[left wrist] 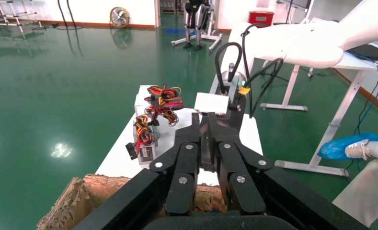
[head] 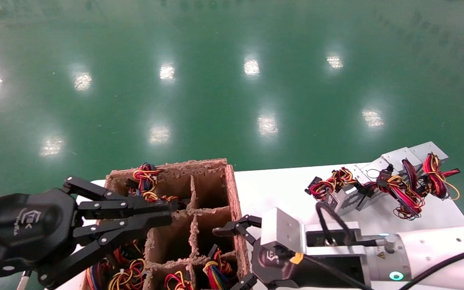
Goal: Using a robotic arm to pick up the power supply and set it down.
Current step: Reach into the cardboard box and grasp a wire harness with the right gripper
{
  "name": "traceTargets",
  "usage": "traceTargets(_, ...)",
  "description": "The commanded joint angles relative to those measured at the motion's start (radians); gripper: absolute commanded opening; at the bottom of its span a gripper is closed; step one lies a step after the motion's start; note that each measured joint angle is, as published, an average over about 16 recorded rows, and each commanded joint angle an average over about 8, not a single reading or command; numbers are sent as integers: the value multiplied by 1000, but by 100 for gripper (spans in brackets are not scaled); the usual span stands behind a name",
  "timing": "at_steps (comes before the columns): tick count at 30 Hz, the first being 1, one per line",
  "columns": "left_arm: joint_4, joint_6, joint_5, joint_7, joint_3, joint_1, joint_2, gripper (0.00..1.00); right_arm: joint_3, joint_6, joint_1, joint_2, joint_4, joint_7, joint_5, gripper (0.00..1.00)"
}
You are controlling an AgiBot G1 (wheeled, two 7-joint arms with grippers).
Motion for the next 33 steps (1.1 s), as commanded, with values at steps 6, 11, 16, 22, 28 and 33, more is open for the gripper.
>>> traceTargets(6, 0, 0, 0, 0, 0, 0, 0, 0, -18, 23, -3, -16, 1, -13, -44, 0)
traceTargets(11, 0, 0, 0, 0, 0, 0, 0, 0, -23, 28, -2, -18, 5, -14, -56, 0)
traceTargets(16, 0, 0, 0, 0, 0, 0, 0, 0, -24, 31, -1, -19, 7, -14, -61, 0)
traceTargets(22, 0, 0, 0, 0, 0, 0, 0, 0, -23, 35, 3, -21, 6, -14, -63, 0)
traceTargets(28, 0, 0, 0, 0, 0, 0, 0, 0, -21, 34, 6, -19, 9, -10, -59, 0)
traceTargets(33, 0, 0, 0, 0, 0, 0, 0, 0, -18, 32, 7, -16, 13, -8, -54, 0)
